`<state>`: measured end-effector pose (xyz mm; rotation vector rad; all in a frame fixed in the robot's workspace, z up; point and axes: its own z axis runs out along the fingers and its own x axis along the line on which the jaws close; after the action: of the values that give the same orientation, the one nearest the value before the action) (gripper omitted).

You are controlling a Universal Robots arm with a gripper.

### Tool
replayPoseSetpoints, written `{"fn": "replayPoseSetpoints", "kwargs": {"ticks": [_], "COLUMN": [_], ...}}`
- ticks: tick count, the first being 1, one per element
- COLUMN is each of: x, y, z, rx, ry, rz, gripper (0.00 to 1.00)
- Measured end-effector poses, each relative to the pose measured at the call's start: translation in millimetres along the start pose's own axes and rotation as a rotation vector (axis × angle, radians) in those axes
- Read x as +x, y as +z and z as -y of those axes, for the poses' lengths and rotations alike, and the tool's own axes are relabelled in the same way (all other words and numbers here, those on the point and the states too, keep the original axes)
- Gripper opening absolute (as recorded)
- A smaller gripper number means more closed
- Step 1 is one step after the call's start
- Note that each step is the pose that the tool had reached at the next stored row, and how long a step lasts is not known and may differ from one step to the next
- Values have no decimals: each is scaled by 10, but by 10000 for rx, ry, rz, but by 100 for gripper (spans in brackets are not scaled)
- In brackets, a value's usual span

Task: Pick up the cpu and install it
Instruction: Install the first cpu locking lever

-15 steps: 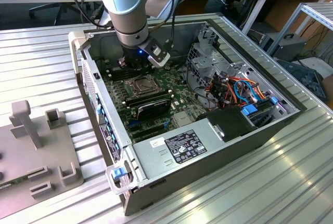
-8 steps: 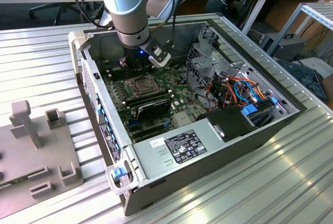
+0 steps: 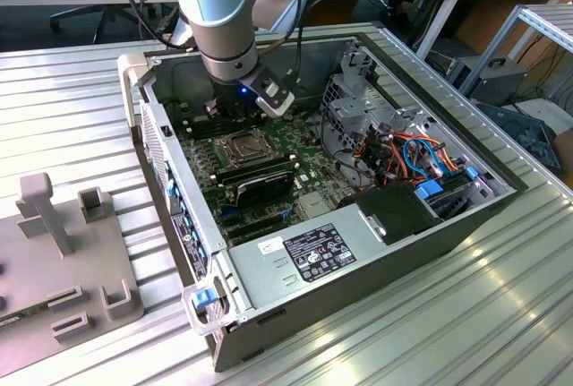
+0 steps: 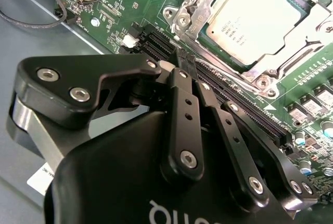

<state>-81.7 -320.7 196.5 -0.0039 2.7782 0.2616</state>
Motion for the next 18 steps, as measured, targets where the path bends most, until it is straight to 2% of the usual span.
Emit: {"fn": "replayPoseSetpoints", "kwargs": {"ticks": [9, 18], "x": [1, 10], "y": [-4, 22], "z": [39, 49], "rx": [0, 3], "ry": [1, -1], "rz": [0, -1], "gripper": [11, 11]}}
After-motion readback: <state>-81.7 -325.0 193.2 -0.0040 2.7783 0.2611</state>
